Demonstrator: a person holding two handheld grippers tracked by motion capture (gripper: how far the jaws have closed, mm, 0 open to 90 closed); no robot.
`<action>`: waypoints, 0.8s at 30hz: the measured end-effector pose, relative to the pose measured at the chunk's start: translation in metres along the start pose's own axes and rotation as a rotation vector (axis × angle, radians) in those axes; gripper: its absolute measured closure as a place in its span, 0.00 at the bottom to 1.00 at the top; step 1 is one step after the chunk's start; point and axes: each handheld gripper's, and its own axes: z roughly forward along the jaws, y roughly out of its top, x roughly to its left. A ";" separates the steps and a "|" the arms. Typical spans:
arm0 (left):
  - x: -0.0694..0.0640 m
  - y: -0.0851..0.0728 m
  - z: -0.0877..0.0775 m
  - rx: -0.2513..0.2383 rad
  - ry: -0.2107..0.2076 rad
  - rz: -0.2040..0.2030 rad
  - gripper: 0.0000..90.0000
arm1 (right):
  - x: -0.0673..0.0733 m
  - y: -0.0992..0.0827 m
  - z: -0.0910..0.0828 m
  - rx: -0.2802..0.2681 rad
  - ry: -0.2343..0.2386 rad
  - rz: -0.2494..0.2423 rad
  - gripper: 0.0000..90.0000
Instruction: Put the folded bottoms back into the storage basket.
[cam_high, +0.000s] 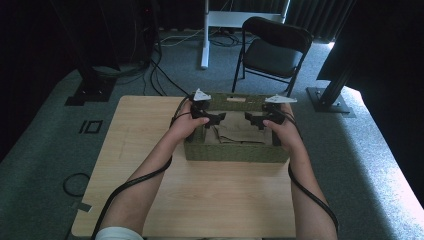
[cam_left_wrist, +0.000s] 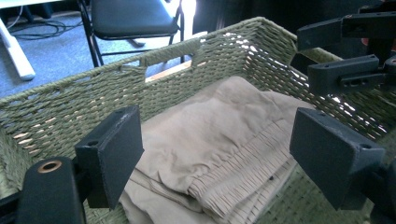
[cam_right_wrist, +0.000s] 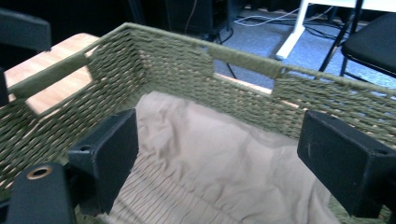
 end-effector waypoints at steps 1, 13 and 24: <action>-0.001 -0.001 -0.002 0.002 -0.001 0.007 0.21 | 0.001 -0.001 -0.002 -0.002 0.002 -0.007 0.14; -0.016 -0.013 -0.020 -0.004 -0.047 0.018 0.21 | 0.021 -0.004 -0.024 -0.050 0.050 -0.046 0.13; -0.027 -0.024 -0.035 -0.020 -0.078 0.036 0.21 | 0.036 -0.010 -0.040 -0.080 0.077 -0.091 0.13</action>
